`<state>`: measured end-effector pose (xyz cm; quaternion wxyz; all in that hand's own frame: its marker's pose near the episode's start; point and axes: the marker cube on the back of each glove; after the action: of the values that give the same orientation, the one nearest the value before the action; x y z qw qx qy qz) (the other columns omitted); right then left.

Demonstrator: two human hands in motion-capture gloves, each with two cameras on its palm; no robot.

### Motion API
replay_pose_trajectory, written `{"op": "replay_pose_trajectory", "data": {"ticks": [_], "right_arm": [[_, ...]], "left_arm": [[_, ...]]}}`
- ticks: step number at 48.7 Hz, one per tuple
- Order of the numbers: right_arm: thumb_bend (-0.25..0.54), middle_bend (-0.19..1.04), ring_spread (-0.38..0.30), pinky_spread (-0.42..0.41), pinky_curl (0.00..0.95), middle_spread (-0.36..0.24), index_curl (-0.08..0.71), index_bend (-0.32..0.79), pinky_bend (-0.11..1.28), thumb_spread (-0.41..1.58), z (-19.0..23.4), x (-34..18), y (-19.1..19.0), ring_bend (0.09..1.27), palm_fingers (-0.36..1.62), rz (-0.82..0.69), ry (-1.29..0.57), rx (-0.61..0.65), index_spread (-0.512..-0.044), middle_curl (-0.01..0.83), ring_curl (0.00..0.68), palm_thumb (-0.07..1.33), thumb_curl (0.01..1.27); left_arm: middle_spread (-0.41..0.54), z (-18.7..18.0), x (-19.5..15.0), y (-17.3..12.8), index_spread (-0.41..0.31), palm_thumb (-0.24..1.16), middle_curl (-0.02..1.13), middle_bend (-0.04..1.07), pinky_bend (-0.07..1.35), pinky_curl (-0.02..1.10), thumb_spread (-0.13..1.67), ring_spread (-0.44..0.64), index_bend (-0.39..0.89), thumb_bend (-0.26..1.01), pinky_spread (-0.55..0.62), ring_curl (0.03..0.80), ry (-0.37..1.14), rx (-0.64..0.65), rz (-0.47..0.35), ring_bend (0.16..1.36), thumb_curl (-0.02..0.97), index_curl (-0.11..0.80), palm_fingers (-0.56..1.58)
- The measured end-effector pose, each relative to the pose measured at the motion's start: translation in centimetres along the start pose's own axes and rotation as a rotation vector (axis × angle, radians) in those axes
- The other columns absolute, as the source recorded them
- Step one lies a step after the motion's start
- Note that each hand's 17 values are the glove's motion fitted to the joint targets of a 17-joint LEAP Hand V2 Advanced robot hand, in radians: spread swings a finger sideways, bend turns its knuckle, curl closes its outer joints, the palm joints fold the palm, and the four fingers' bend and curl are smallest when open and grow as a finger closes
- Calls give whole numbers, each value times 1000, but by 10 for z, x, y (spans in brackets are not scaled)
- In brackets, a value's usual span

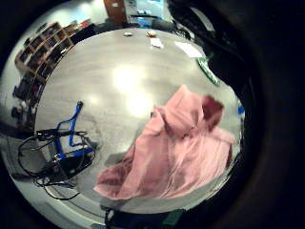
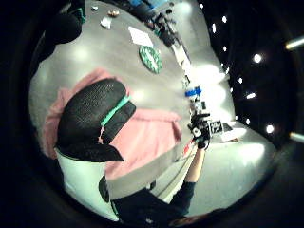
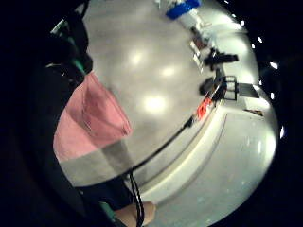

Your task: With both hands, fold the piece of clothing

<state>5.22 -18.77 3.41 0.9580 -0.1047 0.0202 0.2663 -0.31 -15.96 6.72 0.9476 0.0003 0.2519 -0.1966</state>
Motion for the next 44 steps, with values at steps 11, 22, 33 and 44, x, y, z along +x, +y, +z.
{"op": "replay_pose_trajectory", "data": {"ticks": [11, 22, 33, 44], "right_arm": [[-52, 150, 53, 124, 404, 33, 202, 32, 681, 1154, 76, 10, 2, 445, 393, 92, 71, -310, -232, 383, 416, 521, 340], [-1, 212, 62, 166, 391, 79, 126, 14, 780, 1169, 91, 9, -12, 574, 411, 182, 39, -127, -202, 357, 403, 545, 343], [68, 377, -145, -139, 395, -121, 142, 152, 787, 1139, 86, -2, -12, 714, 954, 152, -30, 1, -157, 438, 451, 792, 383], [116, 405, -218, -286, 383, -188, 260, 225, 678, 1057, 64, 28, -9, 690, 1299, 171, 68, -4, -208, 473, 459, 1012, 424]], "left_arm": [[-57, 73, -25, 36, -148, 269, 409, 129, 249, 421, 1115, 16, 235, -24, -27, 392, -270, -225, -25, 350, 263, 396, 611], [101, 122, -51, 28, -80, 127, 295, 83, 267, 398, 1135, 238, 154, -39, 258, 384, -499, -235, -23, 437, 240, 391, 262], [202, 139, -56, 26, -50, 10, 244, 141, 428, 410, 1114, 373, 84, -36, 370, 372, -504, -308, -29, 533, 232, 315, 48], [215, 88, -35, 40, -38, 78, 238, 158, 452, 391, 1146, 389, 199, 0, 375, 350, -368, -373, -51, 558, 253, 336, 161]]}}
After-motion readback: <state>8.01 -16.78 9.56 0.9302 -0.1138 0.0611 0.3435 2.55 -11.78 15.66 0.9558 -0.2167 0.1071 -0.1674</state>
